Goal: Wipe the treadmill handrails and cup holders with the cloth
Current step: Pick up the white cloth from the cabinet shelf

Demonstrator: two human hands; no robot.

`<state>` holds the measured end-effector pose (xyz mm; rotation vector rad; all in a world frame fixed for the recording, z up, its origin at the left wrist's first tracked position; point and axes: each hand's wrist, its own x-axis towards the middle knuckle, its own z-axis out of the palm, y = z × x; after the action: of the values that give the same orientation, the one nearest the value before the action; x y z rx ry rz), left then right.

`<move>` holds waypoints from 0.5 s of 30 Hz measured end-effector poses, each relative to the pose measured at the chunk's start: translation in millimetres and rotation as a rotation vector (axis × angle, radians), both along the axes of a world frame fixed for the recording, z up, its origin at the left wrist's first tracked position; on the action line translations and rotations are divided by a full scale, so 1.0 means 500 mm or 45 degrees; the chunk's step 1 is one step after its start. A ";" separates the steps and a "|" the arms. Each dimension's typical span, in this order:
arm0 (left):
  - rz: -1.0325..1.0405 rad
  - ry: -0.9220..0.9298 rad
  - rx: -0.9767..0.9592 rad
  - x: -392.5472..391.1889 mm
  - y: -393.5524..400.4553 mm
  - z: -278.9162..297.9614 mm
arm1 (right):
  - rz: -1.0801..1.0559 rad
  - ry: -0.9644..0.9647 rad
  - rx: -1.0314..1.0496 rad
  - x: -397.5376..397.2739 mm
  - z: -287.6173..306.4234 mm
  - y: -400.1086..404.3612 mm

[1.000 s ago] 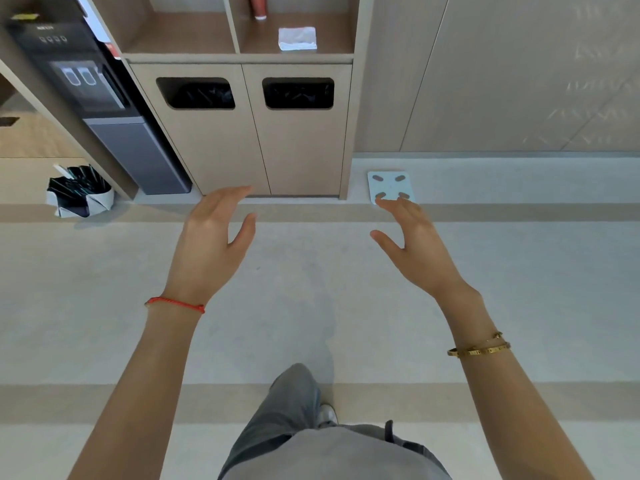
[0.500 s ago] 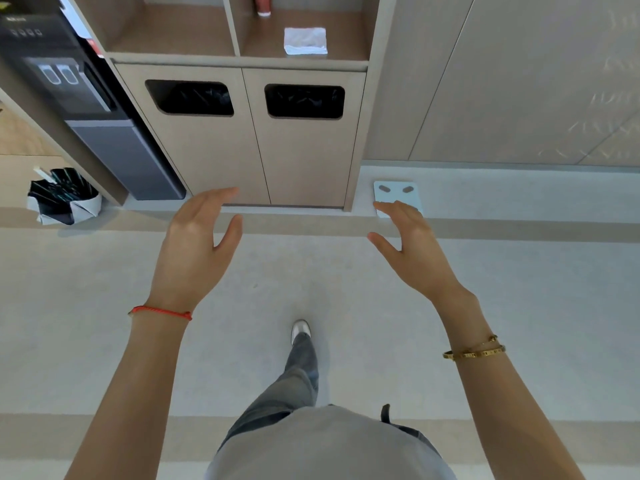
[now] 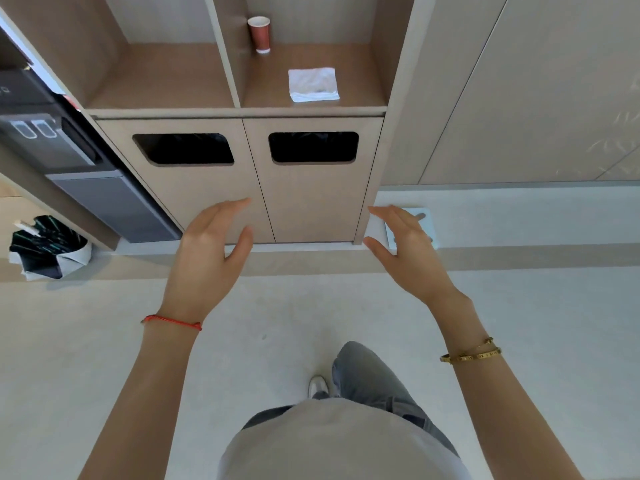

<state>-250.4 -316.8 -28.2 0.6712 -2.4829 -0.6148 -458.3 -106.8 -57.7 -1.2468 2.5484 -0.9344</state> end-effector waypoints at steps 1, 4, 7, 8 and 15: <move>0.001 -0.003 0.002 -0.018 -0.022 -0.004 | 0.001 -0.001 0.012 -0.017 -0.005 -0.018; 0.002 -0.022 0.011 -0.078 -0.082 -0.020 | 0.003 -0.006 0.023 -0.078 -0.021 -0.075; 0.009 -0.042 0.002 -0.148 -0.143 -0.036 | -0.003 -0.005 0.013 -0.148 -0.038 -0.138; 0.015 -0.041 0.005 -0.173 -0.163 -0.039 | 0.001 -0.012 0.006 -0.174 -0.041 -0.160; 0.010 -0.022 0.018 -0.385 -0.305 -0.024 | 0.035 -0.029 -0.044 -0.387 -0.021 -0.327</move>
<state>-442.8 -469.3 -40.2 0.6939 -2.4930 -0.6264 -652.0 -270.3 -68.3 -1.2701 2.5014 -0.9852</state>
